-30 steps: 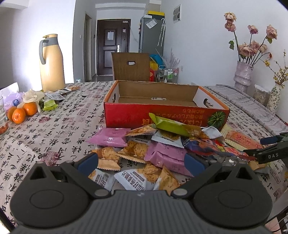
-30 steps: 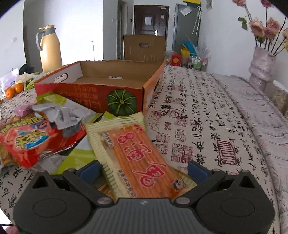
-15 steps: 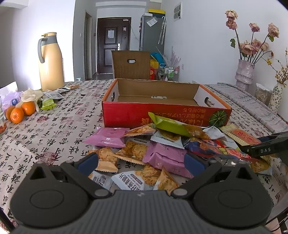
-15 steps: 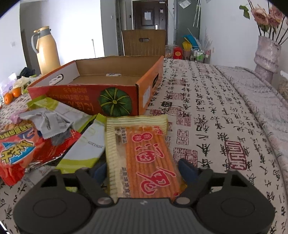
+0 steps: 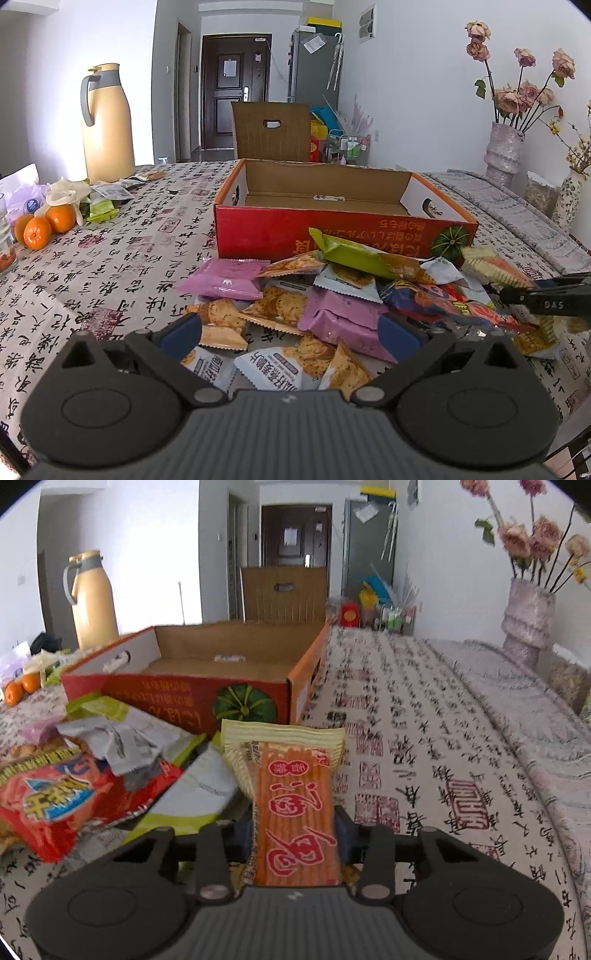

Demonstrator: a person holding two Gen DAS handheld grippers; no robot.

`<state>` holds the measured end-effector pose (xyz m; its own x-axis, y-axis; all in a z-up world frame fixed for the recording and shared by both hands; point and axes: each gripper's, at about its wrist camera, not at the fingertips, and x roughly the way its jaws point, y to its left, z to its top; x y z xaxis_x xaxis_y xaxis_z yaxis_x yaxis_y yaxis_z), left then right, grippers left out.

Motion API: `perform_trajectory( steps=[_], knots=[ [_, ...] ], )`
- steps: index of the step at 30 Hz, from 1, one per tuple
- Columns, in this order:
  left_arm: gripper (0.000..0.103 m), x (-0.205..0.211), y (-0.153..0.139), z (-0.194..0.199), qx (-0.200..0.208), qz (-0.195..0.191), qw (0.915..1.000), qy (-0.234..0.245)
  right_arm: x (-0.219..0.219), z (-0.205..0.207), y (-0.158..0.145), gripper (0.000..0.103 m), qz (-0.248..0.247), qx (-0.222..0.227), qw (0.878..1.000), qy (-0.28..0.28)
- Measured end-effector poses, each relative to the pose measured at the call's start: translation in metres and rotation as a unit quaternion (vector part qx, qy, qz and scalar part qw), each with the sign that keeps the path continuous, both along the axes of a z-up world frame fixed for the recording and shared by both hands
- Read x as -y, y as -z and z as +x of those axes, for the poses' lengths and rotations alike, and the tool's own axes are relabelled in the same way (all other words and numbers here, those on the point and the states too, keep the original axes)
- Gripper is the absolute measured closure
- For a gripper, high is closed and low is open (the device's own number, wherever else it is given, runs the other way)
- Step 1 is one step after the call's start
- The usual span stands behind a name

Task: Organize snacks
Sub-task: 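Grasp the orange stick-snack packet with the right tool, then lift the orange packet with the right tool while the left tool grasps the white cracker packet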

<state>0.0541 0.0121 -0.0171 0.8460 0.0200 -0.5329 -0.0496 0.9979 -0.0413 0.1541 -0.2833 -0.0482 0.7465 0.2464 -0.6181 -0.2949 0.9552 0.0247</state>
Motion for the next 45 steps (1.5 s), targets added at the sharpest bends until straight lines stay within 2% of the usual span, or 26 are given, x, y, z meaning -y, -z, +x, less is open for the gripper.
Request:
perform_trajectory(
  steps=[11,19,25,29,33,36,38,45],
  knots=[
    [0.000,-0.001,0.002,-0.004,-0.014,0.008,0.9998,0.010,0.002,-0.028,-0.019,0.063,0.032,0.057,0.997,0.045],
    [0.000,0.011,0.013,-0.009,-0.031,0.019,0.9986,0.040,-0.002,-0.058,-0.018,0.063,0.065,0.072,0.993,0.063],
    [0.000,0.022,0.020,-0.014,-0.034,0.021,0.9978,0.052,-0.008,-0.073,-0.011,0.063,0.073,0.066,0.994,0.057],
    [0.001,0.035,0.023,-0.021,-0.023,0.047,0.9969,0.059,-0.011,-0.083,-0.007,0.063,0.075,0.063,0.994,0.050],
    [0.010,0.046,0.026,-0.026,-0.013,0.078,0.9946,0.067,-0.013,-0.092,-0.006,0.063,0.080,0.062,0.994,0.044],
    [0.022,0.054,0.031,-0.026,-0.017,0.096,0.9924,0.075,-0.012,-0.098,-0.004,0.063,0.083,0.060,0.994,0.041],
    [0.025,0.057,0.035,-0.025,-0.019,0.110,0.9910,0.073,-0.012,-0.101,-0.002,0.063,0.084,0.058,0.994,0.039],
    [0.044,0.054,0.037,-0.026,-0.020,0.117,0.9912,0.058,-0.012,-0.109,0.002,0.062,0.087,0.054,0.994,0.035]
  ],
)
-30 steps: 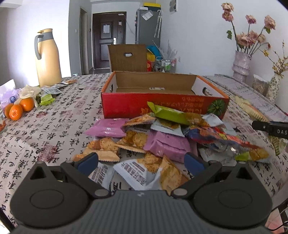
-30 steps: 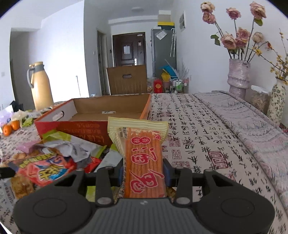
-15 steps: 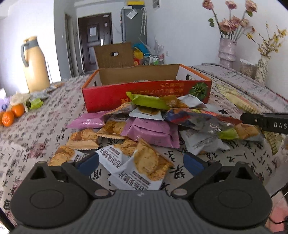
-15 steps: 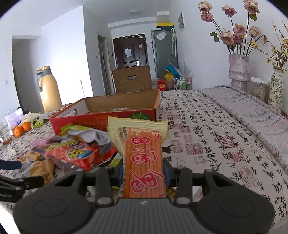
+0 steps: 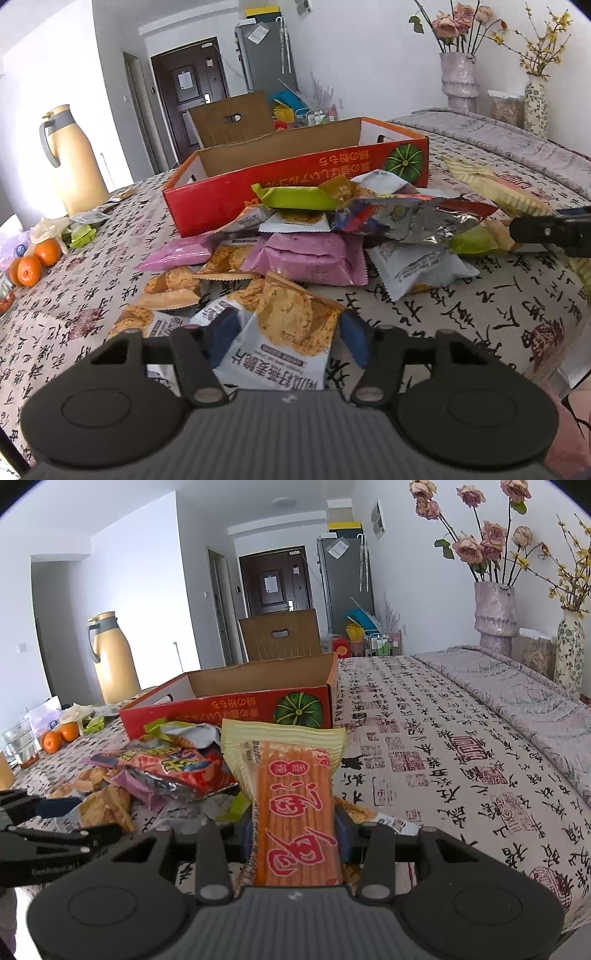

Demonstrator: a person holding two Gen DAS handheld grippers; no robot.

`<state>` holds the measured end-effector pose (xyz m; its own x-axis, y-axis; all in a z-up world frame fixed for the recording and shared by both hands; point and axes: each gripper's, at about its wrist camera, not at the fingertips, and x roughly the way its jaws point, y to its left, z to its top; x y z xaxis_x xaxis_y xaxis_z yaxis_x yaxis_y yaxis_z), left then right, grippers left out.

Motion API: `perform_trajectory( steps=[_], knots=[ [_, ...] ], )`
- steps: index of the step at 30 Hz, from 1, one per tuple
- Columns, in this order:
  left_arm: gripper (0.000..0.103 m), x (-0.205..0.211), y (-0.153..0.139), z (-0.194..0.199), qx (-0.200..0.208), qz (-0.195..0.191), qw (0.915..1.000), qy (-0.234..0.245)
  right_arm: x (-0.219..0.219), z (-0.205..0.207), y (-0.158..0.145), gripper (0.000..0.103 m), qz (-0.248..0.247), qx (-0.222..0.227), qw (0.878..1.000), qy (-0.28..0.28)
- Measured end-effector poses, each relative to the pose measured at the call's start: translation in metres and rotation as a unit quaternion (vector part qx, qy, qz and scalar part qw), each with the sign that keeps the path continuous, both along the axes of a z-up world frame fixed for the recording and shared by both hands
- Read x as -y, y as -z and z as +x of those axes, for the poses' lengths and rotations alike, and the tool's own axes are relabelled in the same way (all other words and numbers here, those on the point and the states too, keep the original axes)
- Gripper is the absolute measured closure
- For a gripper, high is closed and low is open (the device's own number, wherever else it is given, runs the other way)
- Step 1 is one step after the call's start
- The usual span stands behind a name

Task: Organize snacks
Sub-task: 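Lift the orange packet with the right tool while the left tool grasps the white cracker packet, then carry both packets over the box and release them inside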

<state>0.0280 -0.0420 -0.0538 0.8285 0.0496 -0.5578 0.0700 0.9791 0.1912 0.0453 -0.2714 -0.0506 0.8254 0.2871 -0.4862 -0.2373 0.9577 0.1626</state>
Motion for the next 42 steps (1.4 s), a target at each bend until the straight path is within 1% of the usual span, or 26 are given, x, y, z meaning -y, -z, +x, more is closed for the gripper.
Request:
perform_trajectory(
  steps=[1,4,7,9,15,18,27,42],
  knots=[
    [0.046,0.000,0.001,0.000,-0.001,0.002,1.0000,-0.002,0.000,-0.001,0.000,0.062,0.000,0.000,1.000,-0.001],
    [0.055,0.000,0.002,-0.001,0.001,0.009,0.9999,-0.005,-0.002,-0.002,0.001,0.062,0.001,-0.001,1.000,-0.004],
    [0.060,-0.002,0.001,-0.002,0.004,0.005,1.0000,-0.003,-0.003,-0.003,0.001,0.062,0.001,-0.001,1.000,-0.006],
    [0.061,-0.004,-0.001,-0.003,0.006,0.000,1.0000,-0.002,-0.003,-0.004,0.001,0.062,0.001,-0.001,1.000,-0.005],
    [0.061,-0.008,-0.007,-0.005,0.009,-0.014,0.9998,-0.002,-0.003,-0.006,-0.002,0.062,0.001,0.003,1.000,-0.001],
    [0.061,-0.011,-0.014,-0.007,0.012,-0.030,0.9995,0.003,-0.002,-0.006,-0.004,0.062,0.001,0.006,1.000,0.000],
    [0.061,-0.016,-0.034,-0.008,0.033,-0.045,0.9984,0.005,-0.003,-0.003,-0.011,0.062,0.000,0.012,1.000,0.002],
    [0.061,-0.030,-0.065,0.027,0.059,-0.067,0.9960,-0.008,-0.010,0.029,-0.025,0.062,0.002,0.024,1.000,0.001]
  ],
)
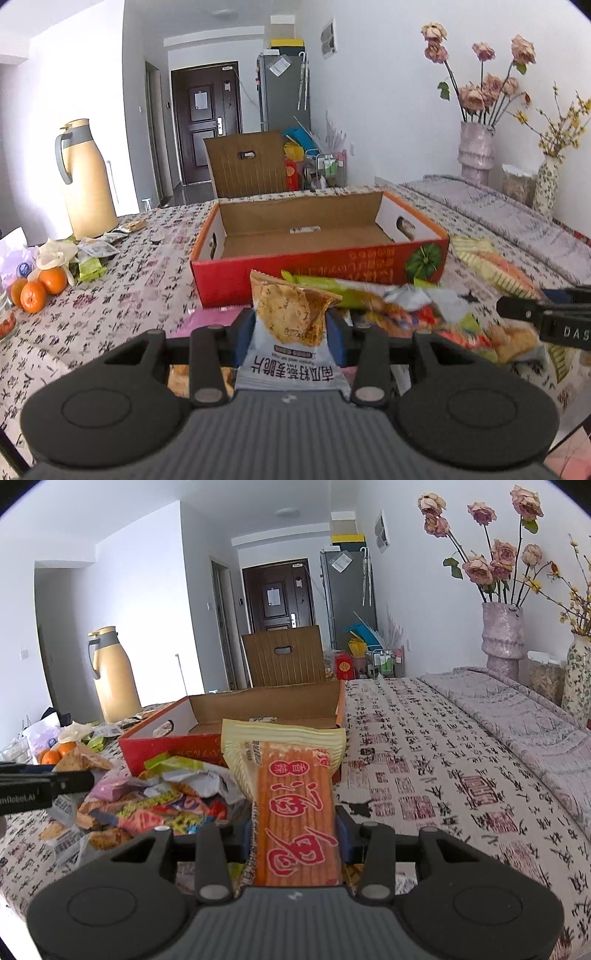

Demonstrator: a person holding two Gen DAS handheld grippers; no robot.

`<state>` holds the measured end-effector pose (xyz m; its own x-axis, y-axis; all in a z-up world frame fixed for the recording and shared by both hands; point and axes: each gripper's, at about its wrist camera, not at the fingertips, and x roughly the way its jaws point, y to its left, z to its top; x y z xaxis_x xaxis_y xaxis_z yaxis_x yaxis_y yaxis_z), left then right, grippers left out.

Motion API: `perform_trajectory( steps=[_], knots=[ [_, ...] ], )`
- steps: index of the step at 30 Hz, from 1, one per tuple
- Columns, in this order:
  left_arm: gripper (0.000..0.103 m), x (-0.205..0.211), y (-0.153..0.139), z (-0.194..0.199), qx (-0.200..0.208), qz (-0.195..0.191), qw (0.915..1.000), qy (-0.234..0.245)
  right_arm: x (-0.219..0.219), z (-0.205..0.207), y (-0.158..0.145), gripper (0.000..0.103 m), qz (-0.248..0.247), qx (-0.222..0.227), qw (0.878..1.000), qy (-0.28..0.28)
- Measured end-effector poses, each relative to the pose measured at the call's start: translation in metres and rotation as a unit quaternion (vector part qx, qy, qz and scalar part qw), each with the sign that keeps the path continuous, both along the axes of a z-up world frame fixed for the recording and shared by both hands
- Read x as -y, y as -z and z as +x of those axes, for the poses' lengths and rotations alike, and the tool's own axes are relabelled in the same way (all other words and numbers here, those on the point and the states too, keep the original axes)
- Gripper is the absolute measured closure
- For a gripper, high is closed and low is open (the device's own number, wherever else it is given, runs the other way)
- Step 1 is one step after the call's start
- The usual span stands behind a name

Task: Organize snacks
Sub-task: 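Carry both packets over the box and release them inside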

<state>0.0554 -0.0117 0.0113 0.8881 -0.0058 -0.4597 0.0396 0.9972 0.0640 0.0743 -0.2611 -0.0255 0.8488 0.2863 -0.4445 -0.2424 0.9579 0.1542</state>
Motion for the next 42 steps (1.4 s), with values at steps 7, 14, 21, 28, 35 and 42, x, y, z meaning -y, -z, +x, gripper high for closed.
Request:
perform_trajectory(
  steps=[7,14,21,28,35,42],
  knots=[
    [0.061,-0.002,-0.012,0.025,0.011,-0.009,0.9999,-0.007,-0.006,0.024,-0.007,0.062,-0.001,0.007,1.000,0.001],
    [0.061,-0.004,-0.022,0.051,0.017,-0.018,0.9996,-0.012,-0.015,0.051,-0.016,0.062,-0.002,0.018,1.000,0.000],
    [0.061,-0.006,-0.030,0.085,0.012,-0.032,0.9993,-0.018,-0.029,0.083,-0.029,0.062,-0.008,0.031,0.999,-0.003],
    [0.061,-0.006,-0.038,0.122,0.009,-0.037,0.9990,-0.025,-0.044,0.124,-0.040,0.062,-0.013,0.036,0.999,-0.007],
    [0.061,-0.005,-0.041,0.159,0.007,-0.033,0.9988,-0.037,-0.060,0.172,-0.042,0.062,-0.015,0.018,1.000,-0.001],
    [0.061,-0.006,-0.025,0.198,-0.017,-0.038,0.9975,-0.057,-0.077,0.214,-0.026,0.062,-0.029,-0.019,0.999,0.018]
  ],
)
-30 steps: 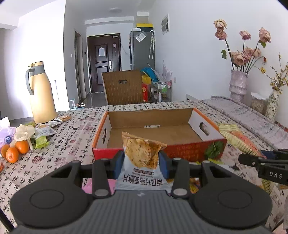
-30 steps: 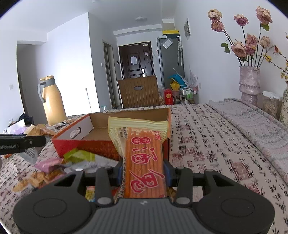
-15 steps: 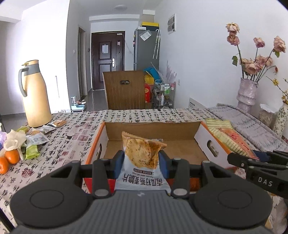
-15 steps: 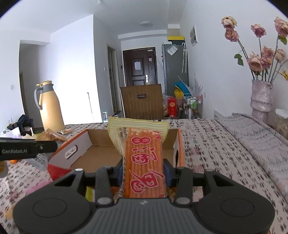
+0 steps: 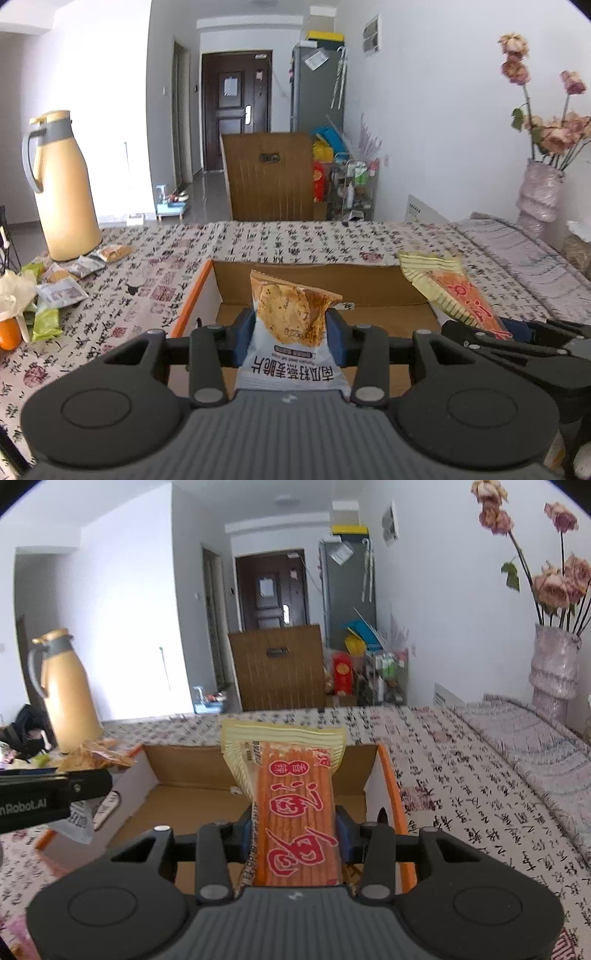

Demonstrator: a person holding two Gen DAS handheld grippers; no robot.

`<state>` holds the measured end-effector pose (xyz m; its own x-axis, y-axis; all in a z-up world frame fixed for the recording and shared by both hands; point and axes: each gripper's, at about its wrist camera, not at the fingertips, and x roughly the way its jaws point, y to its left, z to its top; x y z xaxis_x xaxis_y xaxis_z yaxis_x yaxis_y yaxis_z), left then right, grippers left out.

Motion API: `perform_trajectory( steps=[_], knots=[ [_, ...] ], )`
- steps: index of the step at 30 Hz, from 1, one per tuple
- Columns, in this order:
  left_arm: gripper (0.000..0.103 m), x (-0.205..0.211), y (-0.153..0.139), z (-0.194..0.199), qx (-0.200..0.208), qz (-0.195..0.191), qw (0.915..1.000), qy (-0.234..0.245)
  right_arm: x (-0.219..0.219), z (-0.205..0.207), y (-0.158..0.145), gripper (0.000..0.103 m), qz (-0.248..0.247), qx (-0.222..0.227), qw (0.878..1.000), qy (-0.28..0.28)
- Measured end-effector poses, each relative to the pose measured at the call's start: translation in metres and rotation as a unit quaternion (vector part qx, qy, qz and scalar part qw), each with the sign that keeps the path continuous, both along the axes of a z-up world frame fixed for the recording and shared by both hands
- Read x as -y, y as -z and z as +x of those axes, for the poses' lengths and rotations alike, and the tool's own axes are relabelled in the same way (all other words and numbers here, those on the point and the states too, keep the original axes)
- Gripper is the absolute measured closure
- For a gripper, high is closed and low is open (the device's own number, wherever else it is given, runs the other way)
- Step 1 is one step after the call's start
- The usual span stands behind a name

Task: Organize snacks
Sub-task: 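Carry both packets over the box and release them inside, then withdraw both open tools from the box back toward the snack pile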

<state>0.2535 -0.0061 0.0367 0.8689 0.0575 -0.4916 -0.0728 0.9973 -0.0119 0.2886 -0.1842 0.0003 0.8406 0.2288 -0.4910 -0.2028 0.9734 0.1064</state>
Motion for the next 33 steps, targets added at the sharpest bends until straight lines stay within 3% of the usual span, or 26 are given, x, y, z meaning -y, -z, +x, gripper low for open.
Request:
perform_trajectory(
  steps=[6,9,11,13,14,16,18,33],
  knots=[
    [0.060,-0.005,0.018,0.012,-0.016,-0.004,0.9998,-0.007,-0.003,0.016,0.016,0.061,-0.002,-0.014,1.000,0.013],
    [0.056,-0.007,0.024,0.014,-0.023,-0.007,0.9997,-0.005,-0.004,0.019,0.020,0.055,0.001,-0.020,1.000,0.010],
    [0.040,-0.009,0.025,0.012,-0.022,-0.009,0.9997,-0.006,-0.002,0.016,0.020,0.041,0.004,-0.015,1.000,0.014],
    [0.016,-0.010,0.022,0.007,-0.012,-0.014,0.9998,-0.005,0.001,0.012,0.017,0.029,0.012,-0.006,1.000,0.013],
    [0.013,-0.010,0.021,0.005,-0.008,-0.013,0.9999,-0.008,0.003,0.010,0.016,0.018,0.017,-0.001,1.000,0.014],
    [0.000,-0.010,0.018,0.001,0.002,-0.014,0.9998,-0.010,0.007,0.006,0.013,0.008,0.023,0.010,0.999,0.020],
    [0.000,-0.010,0.015,-0.002,0.006,-0.014,0.9998,-0.016,0.010,0.003,0.010,0.000,0.032,0.017,0.999,0.023],
    [0.000,-0.007,-0.001,-0.013,0.016,-0.014,0.9995,-0.023,0.021,-0.012,-0.012,0.000,0.045,0.045,0.998,0.026]
  ],
)
